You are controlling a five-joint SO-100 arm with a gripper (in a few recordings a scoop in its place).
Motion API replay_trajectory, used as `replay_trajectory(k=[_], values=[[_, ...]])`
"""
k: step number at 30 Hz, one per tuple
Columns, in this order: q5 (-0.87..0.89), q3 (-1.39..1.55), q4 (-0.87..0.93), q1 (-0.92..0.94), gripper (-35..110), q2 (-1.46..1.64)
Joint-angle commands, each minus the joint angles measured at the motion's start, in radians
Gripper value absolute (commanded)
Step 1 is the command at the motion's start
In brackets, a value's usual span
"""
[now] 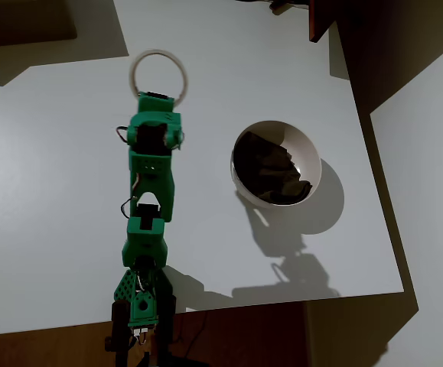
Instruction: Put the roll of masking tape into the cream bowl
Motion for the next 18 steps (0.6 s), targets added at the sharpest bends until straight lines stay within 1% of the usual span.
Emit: replay_trajectory(k=[1, 11, 18], values=[[-0.029, -0.069, -0.018, 0.141, -8, 0.127], [-0.115, -0.069, -0.077, 0.400, -8, 0.140], [-0.161, -0.067, -0.163, 0.604, -8, 0.061]])
